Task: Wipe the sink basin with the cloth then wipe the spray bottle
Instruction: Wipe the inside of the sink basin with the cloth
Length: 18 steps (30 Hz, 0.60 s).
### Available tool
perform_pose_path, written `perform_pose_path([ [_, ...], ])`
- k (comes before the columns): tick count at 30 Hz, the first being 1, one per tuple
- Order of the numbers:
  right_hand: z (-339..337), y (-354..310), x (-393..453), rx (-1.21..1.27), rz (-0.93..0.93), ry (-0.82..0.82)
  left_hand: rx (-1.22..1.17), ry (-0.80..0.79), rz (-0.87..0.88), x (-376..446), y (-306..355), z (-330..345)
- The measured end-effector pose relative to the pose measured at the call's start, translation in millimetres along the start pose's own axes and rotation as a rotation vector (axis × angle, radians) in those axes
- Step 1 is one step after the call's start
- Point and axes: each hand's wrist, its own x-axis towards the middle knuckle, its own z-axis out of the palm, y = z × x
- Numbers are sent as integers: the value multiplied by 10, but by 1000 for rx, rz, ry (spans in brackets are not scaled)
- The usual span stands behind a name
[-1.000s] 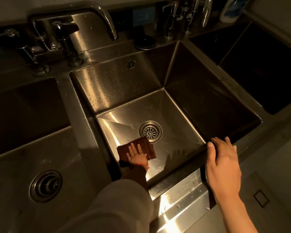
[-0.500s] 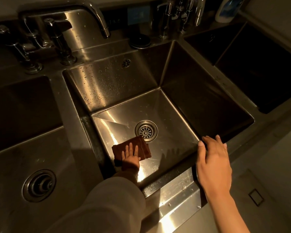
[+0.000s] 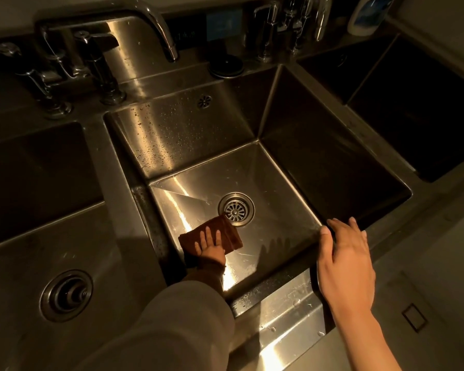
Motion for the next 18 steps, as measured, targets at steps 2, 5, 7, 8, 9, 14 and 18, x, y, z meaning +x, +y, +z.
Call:
perform_pose_path([
  [2,3,-13,-4,5,2,3,-14,-1,17,56,-40,-75],
  [5,1,-16,-2,8,-1,7,-39,18,45,149,-88,-159],
  [7,-1,-6,-3,9,2,9,-50,44,44,179,-89,-189],
  [8,1,-2,-7,8,4,9,-54,56,39,187,-84,-201],
  [9,3,1,-9,7,6,9,-61,68,33,200,-77,-217],
  [14,10,-13,-8,5,24,10,-90,109,15,311,-49,-334],
  [18,5,-11,-6,10,29,8,-59,121,21,438,-59,-414],
])
